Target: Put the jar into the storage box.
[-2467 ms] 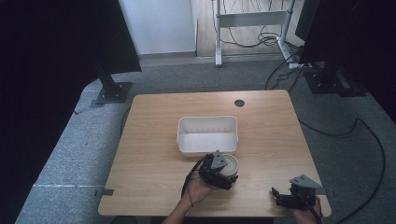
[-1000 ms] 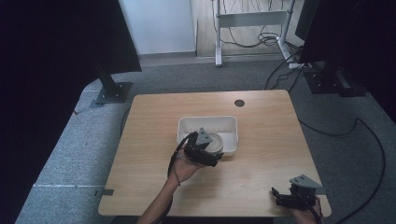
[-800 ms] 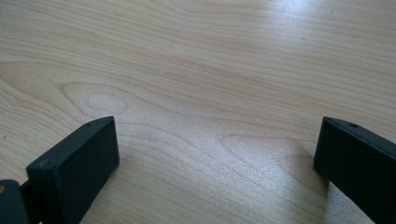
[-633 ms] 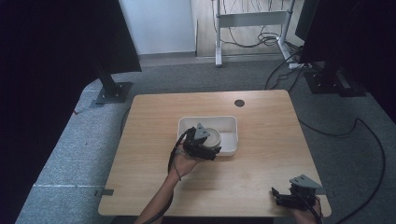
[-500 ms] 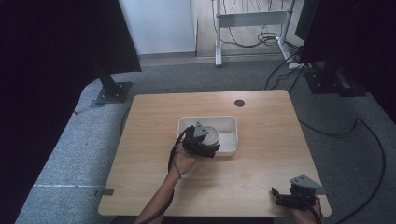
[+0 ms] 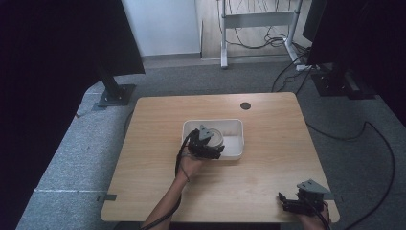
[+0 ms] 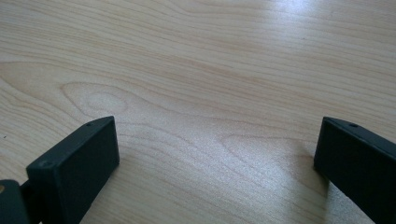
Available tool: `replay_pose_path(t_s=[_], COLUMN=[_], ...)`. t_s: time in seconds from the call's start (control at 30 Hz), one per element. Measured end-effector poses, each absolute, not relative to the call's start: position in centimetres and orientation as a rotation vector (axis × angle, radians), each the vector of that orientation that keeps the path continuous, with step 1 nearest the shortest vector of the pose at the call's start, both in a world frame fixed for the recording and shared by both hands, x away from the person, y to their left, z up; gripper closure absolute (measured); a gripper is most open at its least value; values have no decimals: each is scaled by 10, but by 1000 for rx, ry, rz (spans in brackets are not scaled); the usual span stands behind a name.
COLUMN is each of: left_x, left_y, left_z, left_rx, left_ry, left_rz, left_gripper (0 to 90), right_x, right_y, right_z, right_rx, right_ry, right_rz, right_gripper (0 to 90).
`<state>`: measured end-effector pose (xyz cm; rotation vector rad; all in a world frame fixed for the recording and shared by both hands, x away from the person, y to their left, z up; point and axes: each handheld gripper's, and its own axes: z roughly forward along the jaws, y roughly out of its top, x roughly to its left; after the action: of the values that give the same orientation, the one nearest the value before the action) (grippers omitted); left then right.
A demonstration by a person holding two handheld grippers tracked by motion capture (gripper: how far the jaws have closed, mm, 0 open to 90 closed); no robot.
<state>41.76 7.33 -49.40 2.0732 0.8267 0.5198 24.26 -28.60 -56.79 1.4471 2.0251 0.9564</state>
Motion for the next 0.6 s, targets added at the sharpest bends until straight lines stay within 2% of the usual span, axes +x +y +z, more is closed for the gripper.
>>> replay_pose_path(t_s=[0.6], left_x=[424], left_y=[64], left_z=[-519], left_rx=[2088], left_ry=[869], left_rz=[533], left_gripper=[101], right_x=[243], right_y=[-286], right_z=[-568], right_rx=[1446], right_ry=[2026], right_rz=[957], right_gripper=[0])
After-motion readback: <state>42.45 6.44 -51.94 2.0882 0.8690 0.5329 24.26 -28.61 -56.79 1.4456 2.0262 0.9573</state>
